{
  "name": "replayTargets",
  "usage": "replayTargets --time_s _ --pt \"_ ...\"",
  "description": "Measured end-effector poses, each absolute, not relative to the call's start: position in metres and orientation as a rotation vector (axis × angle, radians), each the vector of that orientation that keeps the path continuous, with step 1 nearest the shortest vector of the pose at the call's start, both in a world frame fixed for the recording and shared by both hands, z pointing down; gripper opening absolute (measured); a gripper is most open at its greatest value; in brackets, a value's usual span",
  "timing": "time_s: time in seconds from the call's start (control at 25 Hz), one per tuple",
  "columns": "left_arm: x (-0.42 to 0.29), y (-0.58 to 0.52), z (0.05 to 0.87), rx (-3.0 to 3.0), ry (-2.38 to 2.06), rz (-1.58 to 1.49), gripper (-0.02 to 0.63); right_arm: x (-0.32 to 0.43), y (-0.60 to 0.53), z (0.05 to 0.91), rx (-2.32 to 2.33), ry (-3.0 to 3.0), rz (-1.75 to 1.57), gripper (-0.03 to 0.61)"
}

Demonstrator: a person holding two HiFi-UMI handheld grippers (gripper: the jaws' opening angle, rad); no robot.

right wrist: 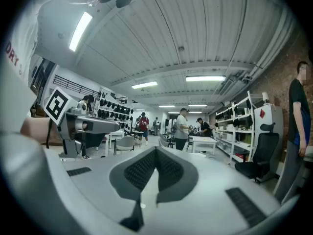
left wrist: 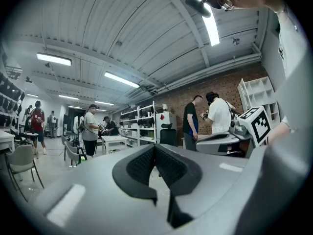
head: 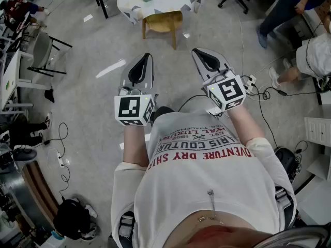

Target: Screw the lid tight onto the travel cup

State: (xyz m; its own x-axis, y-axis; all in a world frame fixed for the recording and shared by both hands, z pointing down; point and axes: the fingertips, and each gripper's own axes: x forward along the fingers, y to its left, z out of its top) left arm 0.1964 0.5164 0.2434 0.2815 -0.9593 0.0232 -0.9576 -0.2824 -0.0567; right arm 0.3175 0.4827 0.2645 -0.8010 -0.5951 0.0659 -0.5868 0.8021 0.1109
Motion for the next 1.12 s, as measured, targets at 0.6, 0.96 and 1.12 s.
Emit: replayTargets --time_s 0.6,0.96,1.12 --pt "0.204 0.492 0.262 -2.545 1.878 -0.107 0.012 0.326 0.460 0.278 0.953 -2.870 -0.077 0.009" --pt "0.183 0.472 0.280 -2.552 1.952 -0.072 0.222 0.328 0.422 0.299 1.060 -2.766 -0.006 0.110" --pt "0.161 0.456 0.294 -2.553 1.990 -0.108 0.222 0.310 0.403 0.310 1.011 -2.760 0.033 0.156"
